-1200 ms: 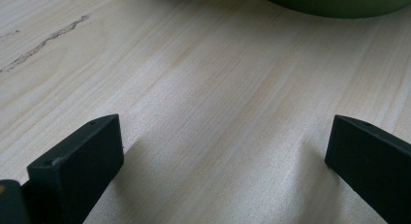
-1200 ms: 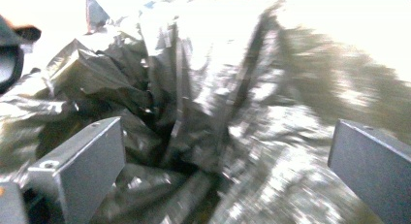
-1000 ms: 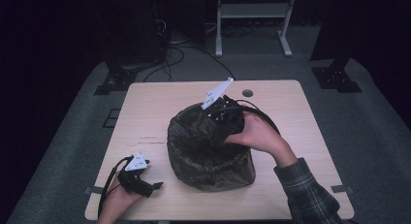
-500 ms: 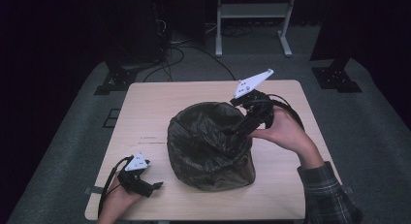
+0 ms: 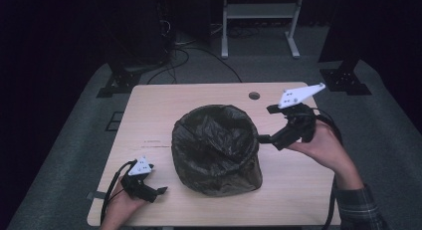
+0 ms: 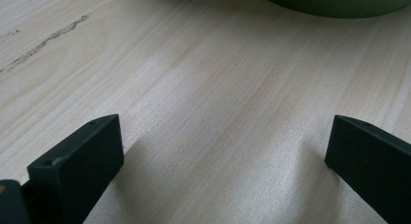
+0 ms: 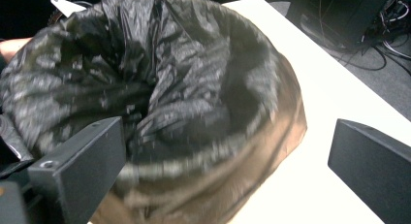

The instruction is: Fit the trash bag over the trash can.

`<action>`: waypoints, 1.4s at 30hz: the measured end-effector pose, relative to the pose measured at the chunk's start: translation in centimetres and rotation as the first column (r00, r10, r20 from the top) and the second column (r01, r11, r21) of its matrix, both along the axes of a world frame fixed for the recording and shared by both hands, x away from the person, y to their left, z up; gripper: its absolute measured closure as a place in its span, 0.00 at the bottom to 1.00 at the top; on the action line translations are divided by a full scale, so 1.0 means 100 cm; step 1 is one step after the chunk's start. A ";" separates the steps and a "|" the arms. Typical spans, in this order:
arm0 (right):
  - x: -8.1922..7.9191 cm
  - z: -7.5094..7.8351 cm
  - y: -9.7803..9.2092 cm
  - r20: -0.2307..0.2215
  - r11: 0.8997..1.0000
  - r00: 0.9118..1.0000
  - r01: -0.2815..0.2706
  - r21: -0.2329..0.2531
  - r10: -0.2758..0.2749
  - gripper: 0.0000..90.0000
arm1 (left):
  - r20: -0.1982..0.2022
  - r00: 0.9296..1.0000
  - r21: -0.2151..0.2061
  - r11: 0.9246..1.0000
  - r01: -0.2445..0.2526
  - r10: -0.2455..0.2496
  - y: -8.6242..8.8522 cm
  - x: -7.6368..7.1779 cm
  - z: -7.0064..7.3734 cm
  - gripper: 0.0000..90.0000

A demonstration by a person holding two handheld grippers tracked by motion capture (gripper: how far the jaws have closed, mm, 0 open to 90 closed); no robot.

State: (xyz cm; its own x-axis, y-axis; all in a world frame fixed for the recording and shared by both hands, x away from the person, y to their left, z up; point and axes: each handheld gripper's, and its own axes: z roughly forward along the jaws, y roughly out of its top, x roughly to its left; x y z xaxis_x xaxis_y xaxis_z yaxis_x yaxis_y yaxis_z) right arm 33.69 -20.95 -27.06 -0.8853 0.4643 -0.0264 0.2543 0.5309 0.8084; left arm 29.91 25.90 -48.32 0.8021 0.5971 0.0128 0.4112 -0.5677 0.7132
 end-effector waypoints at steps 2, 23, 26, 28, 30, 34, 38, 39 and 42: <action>-0.004 -0.005 -0.012 0.002 1.000 1.000 0.021 0.011 -0.021 0.00 | 0.000 1.000 0.000 1.000 0.001 -0.001 0.000 0.000 0.000 0.00; -0.030 -0.093 -0.069 0.005 0.986 0.987 0.161 0.032 -0.161 0.00 | -0.001 1.000 0.002 1.000 0.000 0.000 0.000 0.000 0.000 0.00; -0.032 -0.108 -0.074 -0.011 0.984 0.984 0.180 0.020 -0.179 0.00 | -0.001 1.000 0.000 1.000 0.000 0.000 0.000 0.000 0.000 0.00; -0.034 -0.119 -0.077 -0.020 0.980 0.980 0.199 0.008 -0.199 0.00 | -0.001 1.000 -0.001 1.000 0.000 0.000 0.000 0.000 0.000 0.00; -0.035 -0.127 -0.080 -0.035 0.978 0.978 0.208 0.003 -0.208 0.00 | -0.001 1.000 -0.001 1.000 0.000 0.000 0.000 0.000 0.000 0.00; -0.038 -0.148 -0.085 -0.056 0.973 0.971 0.231 -0.019 -0.232 0.00 | -0.001 1.000 -0.001 1.000 0.001 -0.001 0.000 0.000 0.000 0.00; -0.040 -0.169 -0.088 -0.082 0.964 0.961 0.258 -0.059 -0.263 0.00 | -0.001 1.000 -0.001 1.000 0.001 -0.001 0.000 0.000 0.000 0.00; -0.040 -0.172 -0.089 -0.082 0.963 0.961 0.261 -0.066 -0.265 0.00 | -0.001 1.000 -0.001 1.000 0.001 -0.001 0.000 0.000 0.000 0.00; -0.042 -0.185 -0.091 -0.093 0.955 0.953 0.282 -0.088 -0.290 0.00 | -0.001 1.000 -0.001 1.000 0.001 -0.001 0.000 0.000 0.000 0.00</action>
